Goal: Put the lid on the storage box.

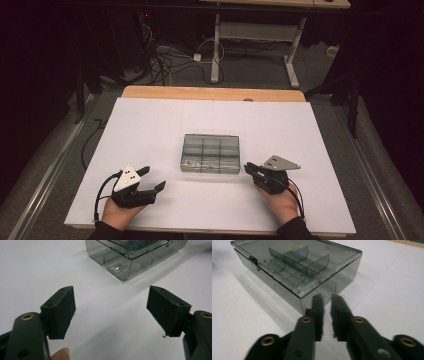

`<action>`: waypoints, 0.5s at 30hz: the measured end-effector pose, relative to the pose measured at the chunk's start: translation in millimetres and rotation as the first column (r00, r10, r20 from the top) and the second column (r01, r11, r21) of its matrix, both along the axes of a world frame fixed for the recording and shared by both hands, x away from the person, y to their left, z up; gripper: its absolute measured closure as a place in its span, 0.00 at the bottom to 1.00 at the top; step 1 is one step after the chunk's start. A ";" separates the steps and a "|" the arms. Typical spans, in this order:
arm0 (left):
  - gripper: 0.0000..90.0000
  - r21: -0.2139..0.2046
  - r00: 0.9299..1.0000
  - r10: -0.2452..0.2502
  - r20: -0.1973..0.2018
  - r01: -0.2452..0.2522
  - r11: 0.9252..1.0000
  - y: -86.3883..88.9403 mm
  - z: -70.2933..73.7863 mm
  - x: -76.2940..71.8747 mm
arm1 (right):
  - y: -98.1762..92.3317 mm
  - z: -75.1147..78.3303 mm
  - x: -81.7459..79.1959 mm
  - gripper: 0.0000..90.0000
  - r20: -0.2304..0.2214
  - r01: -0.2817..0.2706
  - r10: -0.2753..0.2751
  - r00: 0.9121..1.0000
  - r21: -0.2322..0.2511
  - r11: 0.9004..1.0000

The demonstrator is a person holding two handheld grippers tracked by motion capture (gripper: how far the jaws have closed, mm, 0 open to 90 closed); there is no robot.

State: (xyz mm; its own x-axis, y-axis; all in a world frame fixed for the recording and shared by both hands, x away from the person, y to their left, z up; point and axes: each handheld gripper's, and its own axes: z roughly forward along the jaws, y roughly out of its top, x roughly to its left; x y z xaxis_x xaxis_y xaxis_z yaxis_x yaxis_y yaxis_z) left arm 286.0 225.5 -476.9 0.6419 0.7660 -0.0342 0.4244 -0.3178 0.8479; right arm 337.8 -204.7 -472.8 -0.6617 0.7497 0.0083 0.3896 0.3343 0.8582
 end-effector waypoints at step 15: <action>0.00 0.022 0.999 0.034 -0.015 -0.034 0.999 9.6 -1.0 0.5 | -28.8 0.7 -36.0 0.15 0.081 0.030 -0.035 0.996 0.057 0.998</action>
